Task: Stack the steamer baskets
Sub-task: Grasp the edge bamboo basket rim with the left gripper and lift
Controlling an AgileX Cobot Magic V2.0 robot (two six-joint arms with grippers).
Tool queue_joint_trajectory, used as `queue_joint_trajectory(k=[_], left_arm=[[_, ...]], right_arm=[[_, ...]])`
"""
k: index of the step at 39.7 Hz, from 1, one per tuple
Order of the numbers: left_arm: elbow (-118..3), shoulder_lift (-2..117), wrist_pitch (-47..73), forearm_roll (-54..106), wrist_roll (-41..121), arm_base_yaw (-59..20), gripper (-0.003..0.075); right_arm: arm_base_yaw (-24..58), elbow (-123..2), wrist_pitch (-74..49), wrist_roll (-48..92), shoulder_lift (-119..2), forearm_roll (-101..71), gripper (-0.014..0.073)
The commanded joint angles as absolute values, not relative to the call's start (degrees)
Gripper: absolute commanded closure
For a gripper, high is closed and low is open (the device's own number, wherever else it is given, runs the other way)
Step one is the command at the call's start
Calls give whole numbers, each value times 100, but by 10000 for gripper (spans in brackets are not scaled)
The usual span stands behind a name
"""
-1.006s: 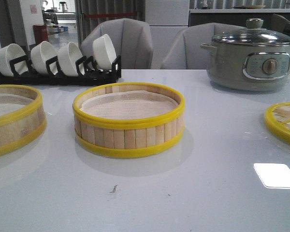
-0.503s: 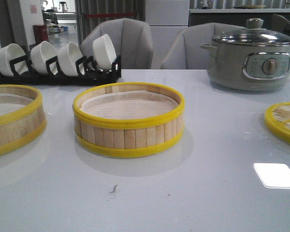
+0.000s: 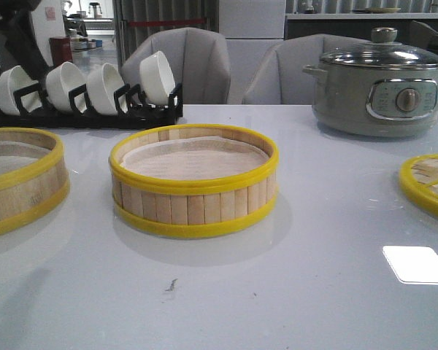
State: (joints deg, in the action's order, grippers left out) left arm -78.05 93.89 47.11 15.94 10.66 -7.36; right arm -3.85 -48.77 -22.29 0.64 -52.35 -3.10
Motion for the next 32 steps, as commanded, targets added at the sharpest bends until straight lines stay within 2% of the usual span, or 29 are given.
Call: queue_joint_trajectory(k=[1, 32], left_arm=[[-7951, 9327, 4347, 1683, 1049, -751, 254], [-7962, 10456, 3855, 1564, 1049, -1041, 254]], right_arm=[[-407, -5106, -1715, 55, -5191, -343, 132], [-407, -5106, -1710, 55, -5191, -343, 132]])
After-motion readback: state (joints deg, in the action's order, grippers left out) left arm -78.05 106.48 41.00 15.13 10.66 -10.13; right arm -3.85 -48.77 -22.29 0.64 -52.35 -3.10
